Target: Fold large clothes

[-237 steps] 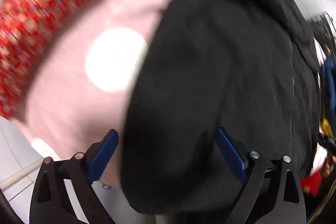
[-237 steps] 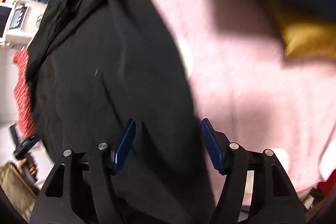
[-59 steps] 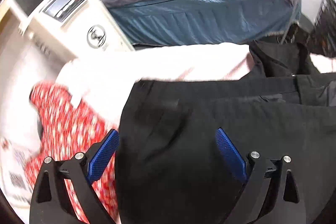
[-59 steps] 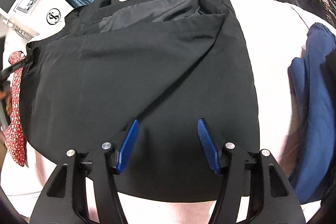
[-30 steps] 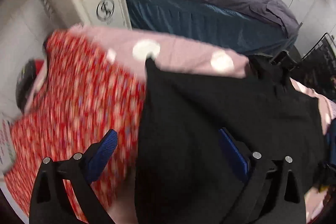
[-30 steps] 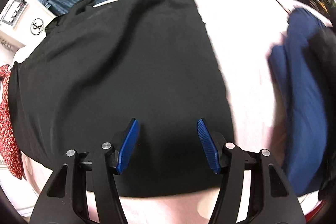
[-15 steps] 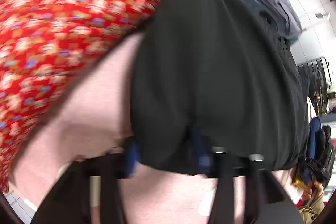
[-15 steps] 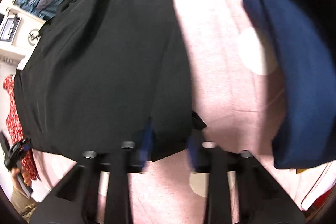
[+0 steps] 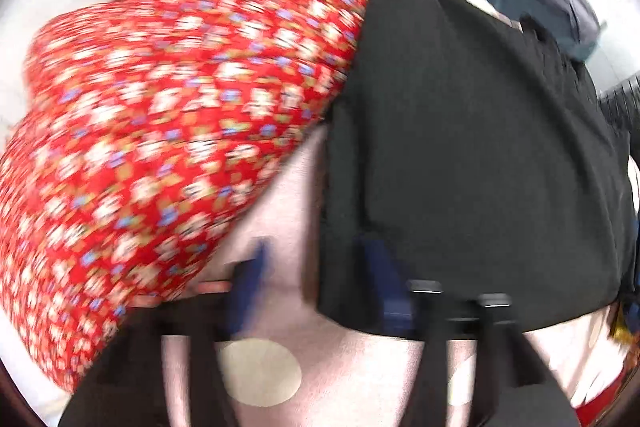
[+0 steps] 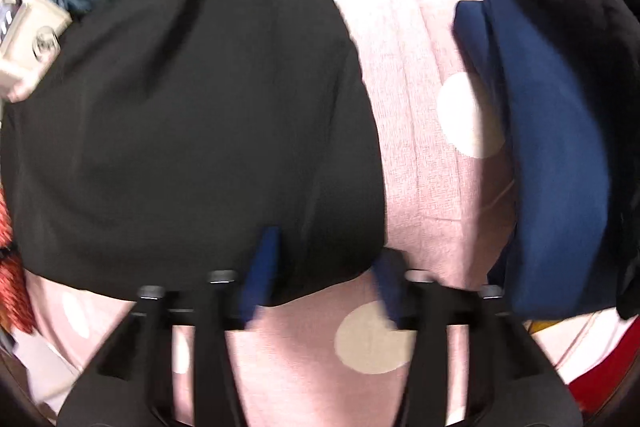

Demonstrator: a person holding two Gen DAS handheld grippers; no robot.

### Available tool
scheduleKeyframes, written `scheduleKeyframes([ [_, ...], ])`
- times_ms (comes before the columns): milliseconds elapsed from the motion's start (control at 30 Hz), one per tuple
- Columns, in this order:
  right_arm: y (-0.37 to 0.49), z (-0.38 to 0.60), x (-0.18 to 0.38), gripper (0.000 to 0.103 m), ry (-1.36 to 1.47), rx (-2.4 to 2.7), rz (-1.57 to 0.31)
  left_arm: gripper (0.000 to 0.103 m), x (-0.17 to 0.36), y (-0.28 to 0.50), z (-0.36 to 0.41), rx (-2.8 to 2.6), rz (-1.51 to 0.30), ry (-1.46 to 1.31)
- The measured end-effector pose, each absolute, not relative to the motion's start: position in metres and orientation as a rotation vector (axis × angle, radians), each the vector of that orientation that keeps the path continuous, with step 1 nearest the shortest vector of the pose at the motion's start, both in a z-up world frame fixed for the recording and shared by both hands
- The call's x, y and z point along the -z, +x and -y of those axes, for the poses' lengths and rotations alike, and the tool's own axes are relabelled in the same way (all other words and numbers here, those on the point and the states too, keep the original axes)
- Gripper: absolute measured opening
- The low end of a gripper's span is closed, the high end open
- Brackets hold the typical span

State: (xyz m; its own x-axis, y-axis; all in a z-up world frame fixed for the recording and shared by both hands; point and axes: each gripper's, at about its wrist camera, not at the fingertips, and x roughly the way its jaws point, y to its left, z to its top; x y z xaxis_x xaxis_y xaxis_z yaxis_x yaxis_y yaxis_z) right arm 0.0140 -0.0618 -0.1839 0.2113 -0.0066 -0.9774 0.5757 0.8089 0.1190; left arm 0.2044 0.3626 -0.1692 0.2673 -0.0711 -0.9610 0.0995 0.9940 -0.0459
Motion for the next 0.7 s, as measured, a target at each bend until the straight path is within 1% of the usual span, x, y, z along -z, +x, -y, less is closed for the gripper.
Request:
scheduleKeyframes([
  [33, 0.009, 0.063, 0.178, 0.062, 0.537, 0.434, -1.28, 0.071, 0.162, 0.197, -0.371, 0.1, -1.269, -0.023],
  [200, -0.021, 0.071, 0.166, 0.063, 0.591, 0.433, -1.247, 0.071, 0.149, 0.161, -0.401, 0.117, -1.246, -0.202],
  [367, -0.041, 0.062, 0.178, 0.063, 0.631, 0.365, -1.267, 0.072, 0.16, 0.133, -0.407, 0.186, -1.288, -0.257],
  [533, -0.035, 0.052, 0.177, 0.063, 0.562, 0.346, -1.259, 0.073, 0.159, 0.152, -0.387, 0.245, -1.285, -0.224],
  [567, -0.032, 0.053, 0.173, 0.063, 0.561, 0.335, -1.243, 0.074, 0.158, 0.164, -0.382, 0.264, -1.278, -0.219],
  [600, -0.026, 0.056, 0.167, 0.063, 0.554, 0.323, -1.225, 0.08, 0.154, 0.167, -0.386, 0.282, -1.269, -0.215],
  [633, -0.021, 0.058, 0.163, 0.063, 0.543, 0.313, -1.213, 0.084, 0.15, 0.178, -0.384, 0.301, -1.257, -0.205],
  [700, -0.005, 0.065, 0.155, 0.063, 0.523, 0.285, -1.201, 0.084, 0.143, 0.197, -0.375, 0.326, -1.241, -0.17],
])
